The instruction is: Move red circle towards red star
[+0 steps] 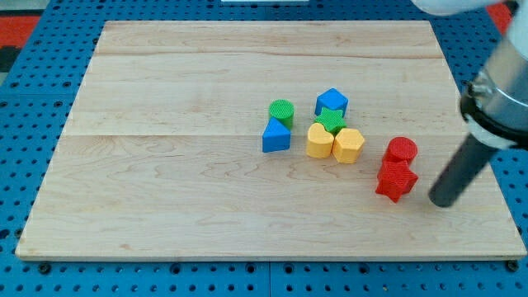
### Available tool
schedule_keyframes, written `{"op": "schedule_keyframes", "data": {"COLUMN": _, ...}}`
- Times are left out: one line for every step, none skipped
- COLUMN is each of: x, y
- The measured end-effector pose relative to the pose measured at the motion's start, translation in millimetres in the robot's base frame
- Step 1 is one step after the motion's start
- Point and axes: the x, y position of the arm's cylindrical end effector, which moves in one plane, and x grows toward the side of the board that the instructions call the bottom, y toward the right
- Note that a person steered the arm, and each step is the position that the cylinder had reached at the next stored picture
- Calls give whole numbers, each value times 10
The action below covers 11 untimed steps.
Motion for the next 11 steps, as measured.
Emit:
{"op": "schedule_keyframes", "data": {"x": -203, "y": -640}}
{"op": "schedule_keyframes", "data": {"x": -249, "y": -1103}}
{"op": "schedule_keyframes", "data": {"x": -146, "y": -779}}
{"op": "schedule_keyframes", "data": {"x": -360, "y": 64}}
{"op": "schedule_keyframes", "data": {"x": -582, "y": 737}}
{"op": "schedule_keyframes", "data": {"x": -773, "y": 535}}
{"op": "schedule_keyframes", "data": {"x": -497, "y": -72}}
{"op": "schedule_keyframes", "data": {"x": -117, "y": -371}}
{"op": "schedule_keyframes", "data": {"x": -62, "y": -237}}
{"op": "schedule_keyframes", "data": {"x": -582, "y": 58}}
{"op": "schedule_keyframes", "data": {"x": -876, "y": -70}}
